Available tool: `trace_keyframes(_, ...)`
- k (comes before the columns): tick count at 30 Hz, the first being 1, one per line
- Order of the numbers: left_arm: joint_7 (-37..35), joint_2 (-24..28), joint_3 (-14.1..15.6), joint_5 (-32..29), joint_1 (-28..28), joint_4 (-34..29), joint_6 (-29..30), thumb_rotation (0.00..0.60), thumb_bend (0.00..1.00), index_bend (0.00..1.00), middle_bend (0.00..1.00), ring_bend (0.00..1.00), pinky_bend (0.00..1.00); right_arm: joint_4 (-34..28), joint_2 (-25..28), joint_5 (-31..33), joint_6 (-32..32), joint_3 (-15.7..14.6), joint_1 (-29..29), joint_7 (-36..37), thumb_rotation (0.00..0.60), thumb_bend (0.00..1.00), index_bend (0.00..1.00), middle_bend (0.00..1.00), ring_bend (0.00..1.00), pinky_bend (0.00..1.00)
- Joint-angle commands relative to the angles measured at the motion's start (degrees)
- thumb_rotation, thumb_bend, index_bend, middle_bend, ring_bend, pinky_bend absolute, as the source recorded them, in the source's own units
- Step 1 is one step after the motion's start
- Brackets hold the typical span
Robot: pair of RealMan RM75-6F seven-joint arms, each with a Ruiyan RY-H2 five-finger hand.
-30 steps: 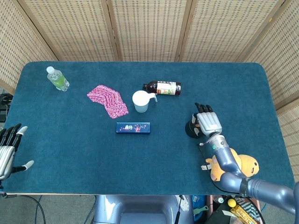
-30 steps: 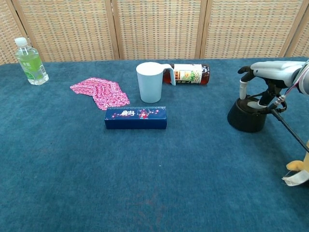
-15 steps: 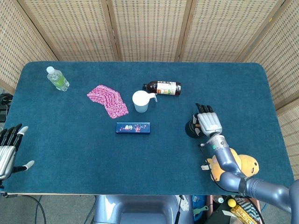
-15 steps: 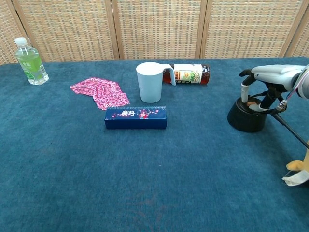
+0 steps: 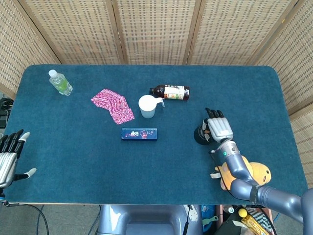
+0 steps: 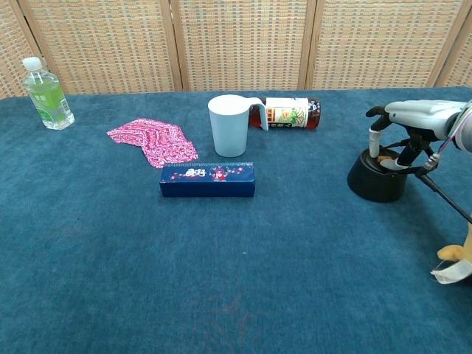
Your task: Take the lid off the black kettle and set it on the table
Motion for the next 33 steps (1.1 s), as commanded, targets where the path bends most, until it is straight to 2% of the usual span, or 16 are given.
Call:
trace_keyframes(1,0.01,0.00,-0.01,-0.04,-0.04,-0.01,-0.05,0.600,0.07,0.00,0.00,0.00,0.00,0.14,-0.02,0.03,-0.19,0.01,0.00,0.07,0.600,0.56,0.52,0.00,0.00,0.00)
trace_keyframes(8,-0.06,0.06,0.01,-0.06,-0.04,-0.07,-0.02,0.600,0.07,0.00,0.00,0.00,0.00,0.40,-0.12,-0.12,-0.29,-0.02,-0.04,0.04,0.600,0.62,0.60,0.00,0.00,0.00)
trace_keyframes(19,-0.24,0.20,-0.01,-0.12,-0.06,-0.14,0.01,0.600,0.07,0.00,0.00,0.00,0.00,-1.63,0.93,-1.82,1.25,0.36,-0.16,-0.16,0.600,0.64,0.62,0.01,0.00,0.00)
trace_keyframes(27,-0.11,0.20,0.13,0.10,-0.17,-0.32,-0.15,0.600,0.07,0.00,0.00,0.00,0.00,-10.84,4.90,-6.73,5.73,1.05,-0.02,-2.29,0.600,0.64,0.62,0.02,0.00,0.00)
trace_keyframes(33,-0.22,0.32,0.28,0.52,-0.07,-0.52,0.14,0.600,0.07,0.00,0.00,0.00,0.00,-16.84,5.28,-10.49,7.81,-0.22,0.56,-5.87,0.600,0.64,0.62,0.02,0.00,0.00)
